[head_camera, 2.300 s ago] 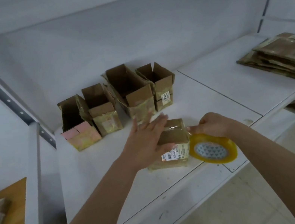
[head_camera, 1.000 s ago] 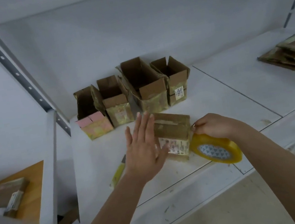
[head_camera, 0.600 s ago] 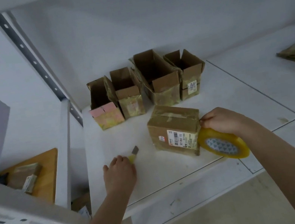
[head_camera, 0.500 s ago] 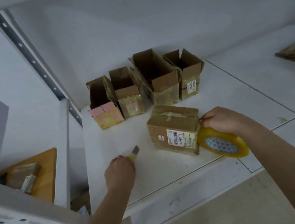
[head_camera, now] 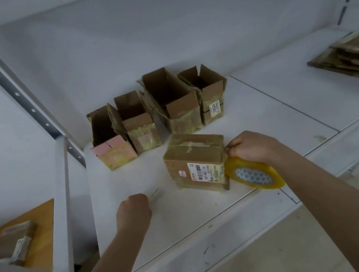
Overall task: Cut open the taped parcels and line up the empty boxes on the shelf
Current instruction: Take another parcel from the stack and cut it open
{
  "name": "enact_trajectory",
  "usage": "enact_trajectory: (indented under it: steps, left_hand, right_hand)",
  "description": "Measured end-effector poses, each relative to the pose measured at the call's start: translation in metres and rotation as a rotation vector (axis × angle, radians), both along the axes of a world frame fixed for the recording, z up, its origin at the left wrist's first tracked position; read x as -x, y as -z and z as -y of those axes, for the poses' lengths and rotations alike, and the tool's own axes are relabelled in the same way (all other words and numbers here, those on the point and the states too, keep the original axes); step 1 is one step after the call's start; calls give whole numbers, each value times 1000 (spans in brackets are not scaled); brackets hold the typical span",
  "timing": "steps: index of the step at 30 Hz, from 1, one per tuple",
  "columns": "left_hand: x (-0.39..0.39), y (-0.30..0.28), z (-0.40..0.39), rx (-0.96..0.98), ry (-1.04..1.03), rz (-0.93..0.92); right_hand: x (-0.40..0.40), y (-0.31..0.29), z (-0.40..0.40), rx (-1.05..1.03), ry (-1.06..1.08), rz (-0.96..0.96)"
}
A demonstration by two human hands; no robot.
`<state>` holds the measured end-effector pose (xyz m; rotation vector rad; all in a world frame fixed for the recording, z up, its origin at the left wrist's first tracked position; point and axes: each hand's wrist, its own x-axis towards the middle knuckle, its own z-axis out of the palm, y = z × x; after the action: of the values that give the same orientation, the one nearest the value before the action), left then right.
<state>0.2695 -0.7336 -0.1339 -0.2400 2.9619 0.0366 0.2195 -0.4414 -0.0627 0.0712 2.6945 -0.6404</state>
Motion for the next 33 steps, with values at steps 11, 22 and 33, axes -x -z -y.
enact_trajectory:
  steps: [11, 22, 33]
  left_hand:
    - [40, -101, -120, -873, 421, -262]
    - [74, -71, -151, -1063, 320, -112]
    - [72, -83, -137, -1066, 428, 203]
  right_hand:
    - [0, -2, -3, 72, 27, 28]
    - [-2, -10, -50, 270, 72, 169]
    - [-11, -14, -67, 298, 42, 133]
